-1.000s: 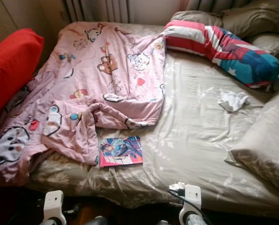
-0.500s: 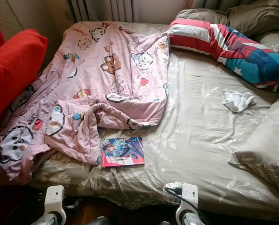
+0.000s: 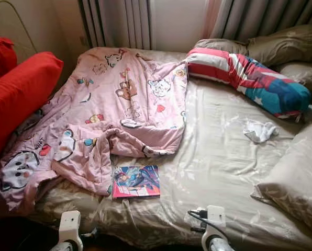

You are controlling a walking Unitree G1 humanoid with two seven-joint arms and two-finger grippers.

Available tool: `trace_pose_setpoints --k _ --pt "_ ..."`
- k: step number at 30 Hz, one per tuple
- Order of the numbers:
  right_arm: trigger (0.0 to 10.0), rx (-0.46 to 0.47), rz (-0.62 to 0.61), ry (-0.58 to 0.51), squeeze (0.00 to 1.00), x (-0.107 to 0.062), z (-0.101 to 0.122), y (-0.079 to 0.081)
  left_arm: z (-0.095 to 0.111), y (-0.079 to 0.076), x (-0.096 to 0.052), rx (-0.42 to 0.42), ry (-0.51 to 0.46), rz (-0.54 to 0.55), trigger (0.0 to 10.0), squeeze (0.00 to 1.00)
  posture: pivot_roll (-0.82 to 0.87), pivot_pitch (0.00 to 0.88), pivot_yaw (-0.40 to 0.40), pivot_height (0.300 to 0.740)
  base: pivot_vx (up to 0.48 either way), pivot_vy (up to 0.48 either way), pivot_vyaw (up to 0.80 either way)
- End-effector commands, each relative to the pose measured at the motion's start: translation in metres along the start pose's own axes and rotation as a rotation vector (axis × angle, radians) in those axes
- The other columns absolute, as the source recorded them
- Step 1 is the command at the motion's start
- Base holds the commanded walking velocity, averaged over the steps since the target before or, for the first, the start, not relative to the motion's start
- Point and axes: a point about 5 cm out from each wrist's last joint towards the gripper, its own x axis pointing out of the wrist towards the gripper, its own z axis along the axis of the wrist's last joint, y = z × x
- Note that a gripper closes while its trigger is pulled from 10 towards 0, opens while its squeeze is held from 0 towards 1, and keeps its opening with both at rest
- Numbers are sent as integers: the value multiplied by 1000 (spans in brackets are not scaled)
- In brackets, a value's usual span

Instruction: Clean up the room

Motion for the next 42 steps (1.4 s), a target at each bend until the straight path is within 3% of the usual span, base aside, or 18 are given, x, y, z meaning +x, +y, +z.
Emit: trace_pose_setpoints --k 1,5,8,10,17,20,26,36,42 --pt "10000 21 -30 19 0 -2 -7 -8 -11 -1 -2 23 40 -3 10000 0 83 28 -25 740 0 0 0" --pt "10000 64 -51 27 0 -3 -9 -10 -9 3 -3 23 33 2 10000 0 87 34 -17 740 0 0 0" --pt "10000 56 -26 35 0 -2 -11 3 -6 15 -4 38 28 24 10000 0 89 32 -10 740 0 0 0" --pt "10000 38 33 36 0 -1 -12 19 -3 27 -5 36 19 54 10000 0 87 35 -6 740 0 0 0" --pt "10000 19 67 28 0 1 -8 31 1 30 -5 67 12 42 10000 0 102 40 -24 740 0 0 0" --pt "10000 18 59 31 0 1 -7 28 3 28 -4 63 9 41 10000 0 100 19 -27 740 0 0 0" --pt "10000 50 -23 24 0 1 -1 2 -2 17 -2 55 54 18 10000 0 79 0 0 740 0 0 0" --pt "10000 50 -16 32 0 1 0 -2 -1 28 -3 -14 78 53 10000 0 62 0 -24 740 0 0 0" --pt "10000 60 -56 83 0 -7 -19 -23 5 28 -1 3 75 46 10000 0 81 0 -25 740 0 0 0"
